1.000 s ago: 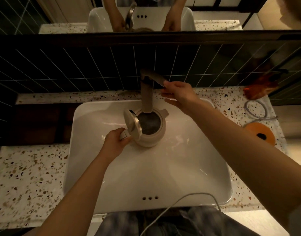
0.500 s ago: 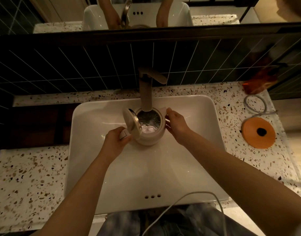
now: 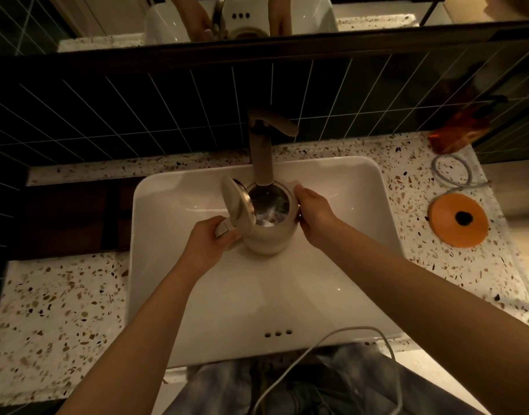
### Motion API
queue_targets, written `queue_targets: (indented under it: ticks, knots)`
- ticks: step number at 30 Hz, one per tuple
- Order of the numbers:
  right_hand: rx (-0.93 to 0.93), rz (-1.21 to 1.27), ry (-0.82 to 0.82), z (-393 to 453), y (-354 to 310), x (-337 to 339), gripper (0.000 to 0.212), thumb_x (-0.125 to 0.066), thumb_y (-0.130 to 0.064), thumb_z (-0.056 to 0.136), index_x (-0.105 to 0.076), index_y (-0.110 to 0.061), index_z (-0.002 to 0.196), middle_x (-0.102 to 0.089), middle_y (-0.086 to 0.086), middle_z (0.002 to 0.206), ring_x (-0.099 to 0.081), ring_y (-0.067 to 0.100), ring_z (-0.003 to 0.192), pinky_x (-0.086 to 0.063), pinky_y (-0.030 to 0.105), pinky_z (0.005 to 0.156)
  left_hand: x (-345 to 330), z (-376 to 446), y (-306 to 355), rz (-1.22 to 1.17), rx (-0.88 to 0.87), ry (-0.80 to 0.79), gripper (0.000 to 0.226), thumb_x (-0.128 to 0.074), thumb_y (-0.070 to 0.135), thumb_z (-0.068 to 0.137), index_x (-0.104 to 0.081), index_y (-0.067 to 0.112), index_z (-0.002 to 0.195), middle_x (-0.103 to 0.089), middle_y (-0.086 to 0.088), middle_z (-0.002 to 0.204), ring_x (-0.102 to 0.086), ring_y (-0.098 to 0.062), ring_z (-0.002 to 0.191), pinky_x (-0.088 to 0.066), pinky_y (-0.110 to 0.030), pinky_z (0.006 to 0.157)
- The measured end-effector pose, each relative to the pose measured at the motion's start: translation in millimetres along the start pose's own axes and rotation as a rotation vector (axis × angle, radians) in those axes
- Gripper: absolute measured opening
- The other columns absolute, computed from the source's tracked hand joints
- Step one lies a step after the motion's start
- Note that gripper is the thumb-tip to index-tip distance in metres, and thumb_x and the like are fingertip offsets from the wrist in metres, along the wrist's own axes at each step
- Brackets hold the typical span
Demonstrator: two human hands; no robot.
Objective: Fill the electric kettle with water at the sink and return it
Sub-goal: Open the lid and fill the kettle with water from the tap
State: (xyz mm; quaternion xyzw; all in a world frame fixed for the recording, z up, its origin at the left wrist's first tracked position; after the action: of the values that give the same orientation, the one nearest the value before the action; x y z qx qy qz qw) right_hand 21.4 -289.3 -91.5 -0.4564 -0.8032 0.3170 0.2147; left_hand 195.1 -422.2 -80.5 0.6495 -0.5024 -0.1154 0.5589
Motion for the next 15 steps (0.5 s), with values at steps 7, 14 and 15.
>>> queue_targets:
  ticks: [7, 14, 15]
  knots:
    - [-0.046, 0.054, -0.031, -20.0, 15.1, 8.4, 0.038, -0.048, -0.039, 0.097, -0.065, -0.011, 0.118, -0.067, 0.008, 0.103, -0.056, 0.023, 0.093, -0.047, 0.031, 0.081, 2.5, -15.6, -5.9, 0.057, -0.013, -0.055, 0.022, -0.072, 0.019, 0.083, -0.066, -0.002, 0.081, -0.064, -0.015, 0.071, -0.051, -0.006, 0.060, -0.039, -0.019, 0.056]
    - [-0.049, 0.042, -0.104, -44.4, 17.9, 25.5, 0.035, -0.052, -0.034, 0.097, -0.065, -0.008, 0.115, -0.064, 0.009, 0.117, -0.055, 0.027, 0.114, -0.042, 0.041, 0.106, -4.1, -41.6, 0.8, 0.075, 0.027, -0.229, 0.029, -0.069, 0.030, 0.085, -0.071, 0.001, 0.090, -0.072, -0.022, 0.088, -0.065, -0.025, 0.074, -0.048, -0.033, 0.065]
    - [-0.049, 0.037, -0.110, -47.2, 17.8, 27.5, 0.034, -0.053, -0.034, 0.096, -0.065, -0.008, 0.114, -0.065, 0.008, 0.116, -0.056, 0.027, 0.113, -0.042, 0.041, 0.106, -5.9, -45.0, -0.5, 0.068, 0.040, -0.240, 0.030, -0.068, 0.031, 0.086, -0.072, 0.003, 0.093, -0.073, -0.020, 0.091, -0.068, -0.030, 0.080, -0.051, -0.037, 0.068]
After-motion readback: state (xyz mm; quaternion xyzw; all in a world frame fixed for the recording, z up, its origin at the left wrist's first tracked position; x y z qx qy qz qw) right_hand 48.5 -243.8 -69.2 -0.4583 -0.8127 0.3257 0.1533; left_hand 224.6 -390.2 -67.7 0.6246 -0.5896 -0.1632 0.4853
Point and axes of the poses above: each hand's wrist, its own z-axis towards the middle knuckle, its own x-axis out of the back of the hand, y = z × x, the point moved 4 cm from there along z, towards the middle knuckle
